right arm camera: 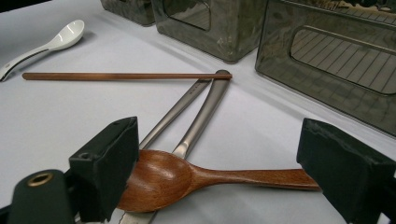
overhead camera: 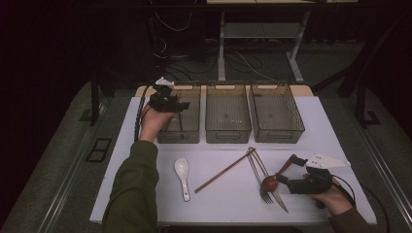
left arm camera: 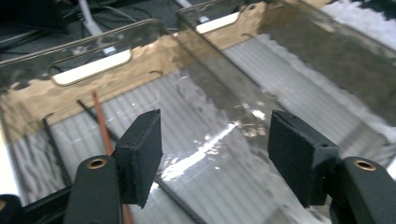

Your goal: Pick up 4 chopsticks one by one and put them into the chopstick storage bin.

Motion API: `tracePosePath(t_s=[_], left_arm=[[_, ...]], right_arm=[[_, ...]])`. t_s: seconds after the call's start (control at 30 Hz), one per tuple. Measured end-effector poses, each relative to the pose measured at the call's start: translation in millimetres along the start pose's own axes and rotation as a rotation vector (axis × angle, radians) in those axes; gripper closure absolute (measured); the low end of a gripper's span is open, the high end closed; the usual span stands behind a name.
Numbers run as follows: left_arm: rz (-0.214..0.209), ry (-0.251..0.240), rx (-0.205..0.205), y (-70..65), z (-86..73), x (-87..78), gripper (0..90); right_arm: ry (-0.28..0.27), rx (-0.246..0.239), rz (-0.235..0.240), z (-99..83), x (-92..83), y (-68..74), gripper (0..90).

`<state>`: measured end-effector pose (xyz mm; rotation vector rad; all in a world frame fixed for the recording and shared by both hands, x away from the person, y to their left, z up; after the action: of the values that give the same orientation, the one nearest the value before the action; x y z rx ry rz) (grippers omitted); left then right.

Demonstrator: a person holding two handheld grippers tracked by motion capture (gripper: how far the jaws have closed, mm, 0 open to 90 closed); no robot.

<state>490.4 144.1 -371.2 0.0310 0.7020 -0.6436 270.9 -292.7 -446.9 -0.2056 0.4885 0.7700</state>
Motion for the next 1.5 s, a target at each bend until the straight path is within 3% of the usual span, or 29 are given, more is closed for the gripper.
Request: tracePosePath(t_s=[0.17, 0.43, 0.73, 1.13, 1.5], left_arm=[[-0.025, -0.032, 0.001, -12.7, -2.3, -8.5, 32.3], [-0.067, -0.024, 0.018, -32.8, -14.4, -17.0, 26.6], [-0.107, -0.035, 0.04, -60.6, -34.7, -20.7, 23.5], [-0.131, -0.018, 0.07, -98.9, -66.1, -22.1, 18.3], [-0.201, -0.002, 0.079, -134.7, -93.4, -18.5, 15.9]], right_arm=[[0.0, -0.001, 0.002, 0.2, 0.0, -0.1, 13.0], [0.003, -0.002, 0.006, 0.1, 1.3, -1.0, 13.0], [0.001, 0.006, 0.005, -1.7, 0.8, -3.9, 13.0], [-0.002, 0.003, 0.005, -0.1, -0.7, -2.7, 13.0], [0.0, 0.003, -0.003, -1.0, -1.3, -4.1, 13.0]])
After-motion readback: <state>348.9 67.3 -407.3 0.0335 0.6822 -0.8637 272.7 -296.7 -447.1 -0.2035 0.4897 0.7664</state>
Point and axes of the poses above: each handheld gripper's, and its own axes: x roughly forward along the jaws, z roughly out of its top, y roughly to its left, the point moved 2 cm from there along x, roughly forward along the jaws, and after that the axes turned 7 degrees about -x, right-handed, at the moved point
